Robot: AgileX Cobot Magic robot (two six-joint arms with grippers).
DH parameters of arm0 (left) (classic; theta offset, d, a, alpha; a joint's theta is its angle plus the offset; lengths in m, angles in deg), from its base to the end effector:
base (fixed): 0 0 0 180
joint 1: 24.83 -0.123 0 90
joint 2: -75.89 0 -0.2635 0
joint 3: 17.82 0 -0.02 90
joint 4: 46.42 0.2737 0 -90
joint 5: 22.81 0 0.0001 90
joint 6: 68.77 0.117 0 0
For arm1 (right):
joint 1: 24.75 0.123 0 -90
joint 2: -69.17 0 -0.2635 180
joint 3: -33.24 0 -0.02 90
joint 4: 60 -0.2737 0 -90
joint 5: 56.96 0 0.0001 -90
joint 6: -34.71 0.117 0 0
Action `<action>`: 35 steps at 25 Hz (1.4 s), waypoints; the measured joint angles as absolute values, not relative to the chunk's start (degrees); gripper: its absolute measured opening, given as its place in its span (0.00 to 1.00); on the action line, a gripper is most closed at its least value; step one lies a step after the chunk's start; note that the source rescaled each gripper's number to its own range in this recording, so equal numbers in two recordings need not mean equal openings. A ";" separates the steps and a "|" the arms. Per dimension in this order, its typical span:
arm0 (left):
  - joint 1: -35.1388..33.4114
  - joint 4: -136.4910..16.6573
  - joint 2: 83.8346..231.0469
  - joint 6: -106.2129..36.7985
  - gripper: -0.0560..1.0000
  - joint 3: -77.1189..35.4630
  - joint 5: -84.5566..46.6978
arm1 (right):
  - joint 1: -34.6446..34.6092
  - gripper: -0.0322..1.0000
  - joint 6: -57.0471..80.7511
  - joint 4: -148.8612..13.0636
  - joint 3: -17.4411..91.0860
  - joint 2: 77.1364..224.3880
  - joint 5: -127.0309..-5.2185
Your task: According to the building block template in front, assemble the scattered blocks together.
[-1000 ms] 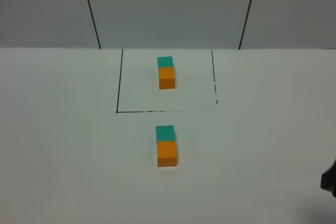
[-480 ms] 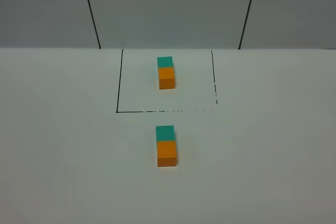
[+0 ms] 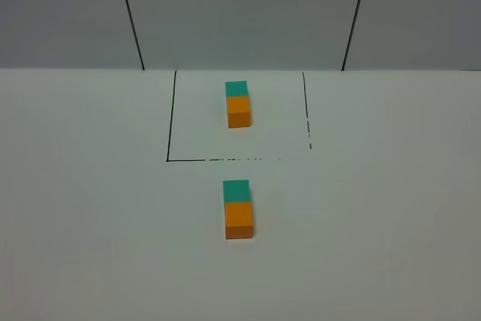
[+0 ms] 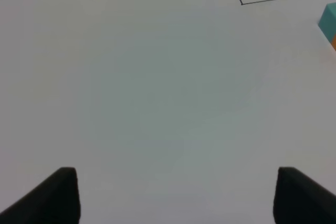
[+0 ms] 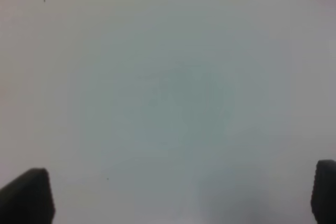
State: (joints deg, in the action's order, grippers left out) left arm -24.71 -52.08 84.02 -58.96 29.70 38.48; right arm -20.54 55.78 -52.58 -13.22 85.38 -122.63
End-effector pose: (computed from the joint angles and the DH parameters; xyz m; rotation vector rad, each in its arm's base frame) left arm 0.0578 -0.0102 0.2785 0.1821 2.0289 -0.0120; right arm 0.0731 -0.0084 0.2681 0.3315 2.2078 0.0796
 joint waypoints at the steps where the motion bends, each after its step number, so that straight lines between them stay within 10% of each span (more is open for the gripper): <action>1: -24.71 -52.08 84.02 -58.96 0.66 29.70 38.48 | -20.66 0.97 56.51 -52.58 -13.26 85.29 -122.77; 35: -24.71 -52.08 84.02 -58.96 0.66 29.70 38.48 | -26.77 0.72 52.47 -54.33 -15.06 77.22 -117.99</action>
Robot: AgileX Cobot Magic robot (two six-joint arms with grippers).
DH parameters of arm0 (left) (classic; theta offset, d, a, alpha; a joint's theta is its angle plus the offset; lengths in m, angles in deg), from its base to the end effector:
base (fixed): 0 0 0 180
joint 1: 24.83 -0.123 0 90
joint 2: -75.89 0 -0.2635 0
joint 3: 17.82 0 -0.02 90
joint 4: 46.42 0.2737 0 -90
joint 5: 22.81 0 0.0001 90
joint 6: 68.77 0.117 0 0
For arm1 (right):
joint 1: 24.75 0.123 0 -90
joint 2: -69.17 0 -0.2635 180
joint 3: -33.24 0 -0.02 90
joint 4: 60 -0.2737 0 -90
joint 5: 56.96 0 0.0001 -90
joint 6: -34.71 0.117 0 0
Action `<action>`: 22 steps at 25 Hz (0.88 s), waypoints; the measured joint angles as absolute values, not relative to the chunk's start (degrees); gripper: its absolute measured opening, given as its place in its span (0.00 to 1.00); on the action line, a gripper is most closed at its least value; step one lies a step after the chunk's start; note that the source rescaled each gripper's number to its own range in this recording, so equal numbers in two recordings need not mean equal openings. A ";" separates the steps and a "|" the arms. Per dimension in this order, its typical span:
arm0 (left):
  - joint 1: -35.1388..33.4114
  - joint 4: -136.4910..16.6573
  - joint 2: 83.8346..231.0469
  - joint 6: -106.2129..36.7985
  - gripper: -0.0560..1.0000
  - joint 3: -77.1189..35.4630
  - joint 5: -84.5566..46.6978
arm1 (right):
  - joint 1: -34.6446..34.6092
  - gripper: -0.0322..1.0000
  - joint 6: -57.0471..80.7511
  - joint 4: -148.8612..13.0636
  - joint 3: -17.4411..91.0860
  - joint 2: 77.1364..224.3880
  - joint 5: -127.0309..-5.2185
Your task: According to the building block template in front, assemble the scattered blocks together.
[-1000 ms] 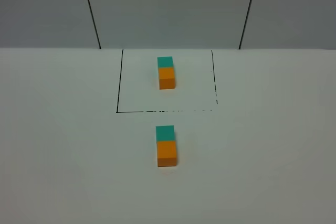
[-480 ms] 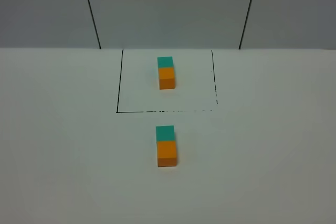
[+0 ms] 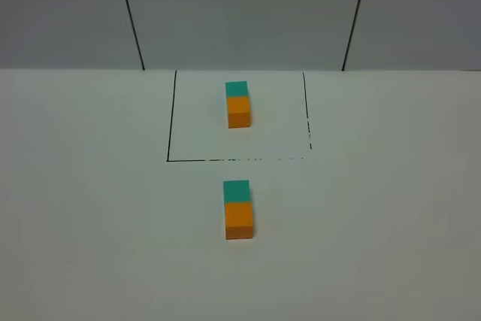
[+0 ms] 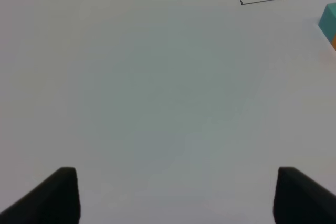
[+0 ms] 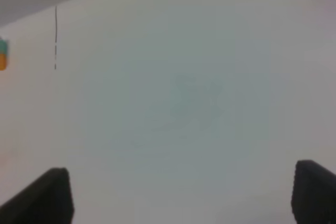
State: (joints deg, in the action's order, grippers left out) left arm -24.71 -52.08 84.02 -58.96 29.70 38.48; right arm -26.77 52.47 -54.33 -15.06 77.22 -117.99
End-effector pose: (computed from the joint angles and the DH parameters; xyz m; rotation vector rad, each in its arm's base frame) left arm 0.0578 -0.0102 0.2785 0.1821 2.0289 -0.0120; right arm 0.0590 -0.0122 0.2747 0.3560 2.0138 0.0530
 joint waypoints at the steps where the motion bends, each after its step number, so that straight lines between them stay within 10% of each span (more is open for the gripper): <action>1: -24.71 -52.08 84.02 -58.96 0.66 29.70 38.48 | -26.77 0.72 51.76 -54.91 -15.06 77.22 -117.94; 22: -24.71 -52.08 84.02 -58.96 0.66 29.70 38.48 | -26.77 0.72 50.16 -56.41 -15.06 77.22 -117.63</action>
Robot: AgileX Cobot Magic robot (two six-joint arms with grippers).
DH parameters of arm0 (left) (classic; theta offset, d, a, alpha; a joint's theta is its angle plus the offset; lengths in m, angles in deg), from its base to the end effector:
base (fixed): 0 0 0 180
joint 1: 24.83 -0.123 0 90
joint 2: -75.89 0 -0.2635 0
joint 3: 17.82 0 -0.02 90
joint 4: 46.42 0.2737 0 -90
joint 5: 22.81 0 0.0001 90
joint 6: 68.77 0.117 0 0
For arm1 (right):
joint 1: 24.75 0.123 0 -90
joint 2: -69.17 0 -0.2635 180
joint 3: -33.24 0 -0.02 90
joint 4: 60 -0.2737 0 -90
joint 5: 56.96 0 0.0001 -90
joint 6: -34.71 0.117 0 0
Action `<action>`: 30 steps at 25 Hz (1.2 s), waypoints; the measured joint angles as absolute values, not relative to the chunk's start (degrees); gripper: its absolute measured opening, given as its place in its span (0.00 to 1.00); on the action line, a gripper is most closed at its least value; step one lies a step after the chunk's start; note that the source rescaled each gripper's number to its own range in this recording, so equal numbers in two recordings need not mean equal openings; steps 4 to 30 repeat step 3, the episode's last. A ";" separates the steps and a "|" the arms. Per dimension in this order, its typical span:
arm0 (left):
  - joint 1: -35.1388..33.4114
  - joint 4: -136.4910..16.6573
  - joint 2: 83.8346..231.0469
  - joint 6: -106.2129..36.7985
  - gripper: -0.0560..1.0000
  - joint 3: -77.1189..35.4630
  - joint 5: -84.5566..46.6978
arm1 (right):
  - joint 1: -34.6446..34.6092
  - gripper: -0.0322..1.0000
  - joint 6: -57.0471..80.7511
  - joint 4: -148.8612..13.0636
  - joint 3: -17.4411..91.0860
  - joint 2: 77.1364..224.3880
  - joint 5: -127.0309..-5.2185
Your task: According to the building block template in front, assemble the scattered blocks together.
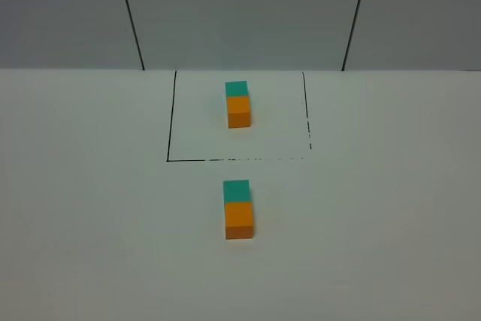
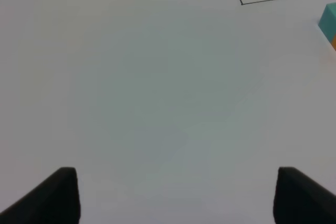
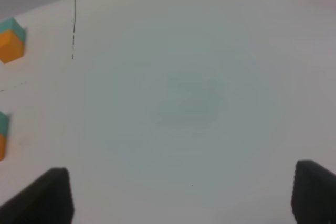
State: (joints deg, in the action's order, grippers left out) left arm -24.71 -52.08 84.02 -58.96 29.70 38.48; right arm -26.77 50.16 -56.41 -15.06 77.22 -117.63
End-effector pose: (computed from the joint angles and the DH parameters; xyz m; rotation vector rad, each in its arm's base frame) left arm 0.0578 -0.0102 0.2785 0.1821 2.0289 -0.0120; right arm 0.0597 -0.0085 0.2751 0.3128 2.0174 0.0718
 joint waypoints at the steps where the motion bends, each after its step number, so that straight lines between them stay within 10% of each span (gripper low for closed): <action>1: -24.71 -52.08 84.02 -58.96 0.66 29.70 38.48 | -26.77 0.72 50.16 -56.45 -15.06 77.22 -117.63; 30: -24.71 -52.08 84.02 -58.96 0.66 29.70 38.48 | -26.77 0.72 50.16 -56.53 -15.06 77.22 -117.63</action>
